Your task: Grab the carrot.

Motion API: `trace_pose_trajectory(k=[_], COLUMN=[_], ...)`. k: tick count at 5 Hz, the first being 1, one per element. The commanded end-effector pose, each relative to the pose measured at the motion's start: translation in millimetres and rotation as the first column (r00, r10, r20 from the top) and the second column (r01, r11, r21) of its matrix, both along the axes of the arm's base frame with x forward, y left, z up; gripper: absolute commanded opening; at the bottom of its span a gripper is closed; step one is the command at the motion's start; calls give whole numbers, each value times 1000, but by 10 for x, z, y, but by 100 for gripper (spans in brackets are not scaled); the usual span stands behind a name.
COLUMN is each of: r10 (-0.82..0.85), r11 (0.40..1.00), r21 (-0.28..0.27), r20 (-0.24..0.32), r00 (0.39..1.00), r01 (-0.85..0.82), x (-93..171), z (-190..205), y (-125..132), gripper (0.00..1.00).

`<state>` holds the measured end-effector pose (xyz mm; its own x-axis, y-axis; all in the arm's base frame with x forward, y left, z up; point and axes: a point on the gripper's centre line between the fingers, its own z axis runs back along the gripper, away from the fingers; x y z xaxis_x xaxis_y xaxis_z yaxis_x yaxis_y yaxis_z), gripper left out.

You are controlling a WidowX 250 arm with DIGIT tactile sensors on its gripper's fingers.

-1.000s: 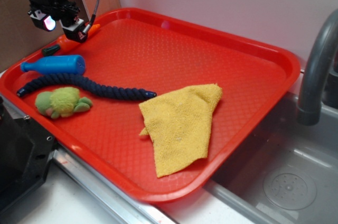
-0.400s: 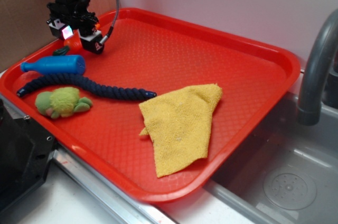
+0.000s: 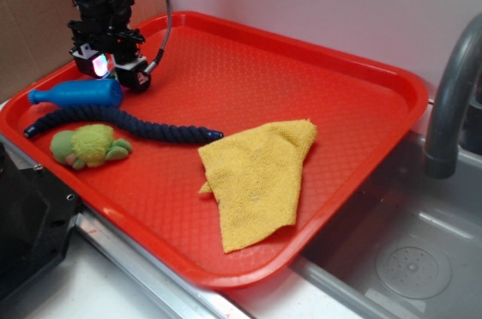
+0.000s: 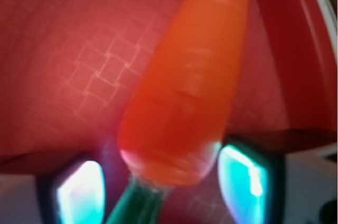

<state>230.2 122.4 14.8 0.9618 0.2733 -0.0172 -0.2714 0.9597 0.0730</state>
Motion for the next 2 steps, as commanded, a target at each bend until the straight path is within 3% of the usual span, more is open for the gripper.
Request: trace_pose_trajectory(k=[1, 2], r10=[70, 48], r11=[997, 999], r21=[-14, -17], r20=[3, 24], r00=[998, 999], r01=[-70, -47], x=[130, 124], z=[-32, 159], y=[177, 155], gripper=[0, 0])
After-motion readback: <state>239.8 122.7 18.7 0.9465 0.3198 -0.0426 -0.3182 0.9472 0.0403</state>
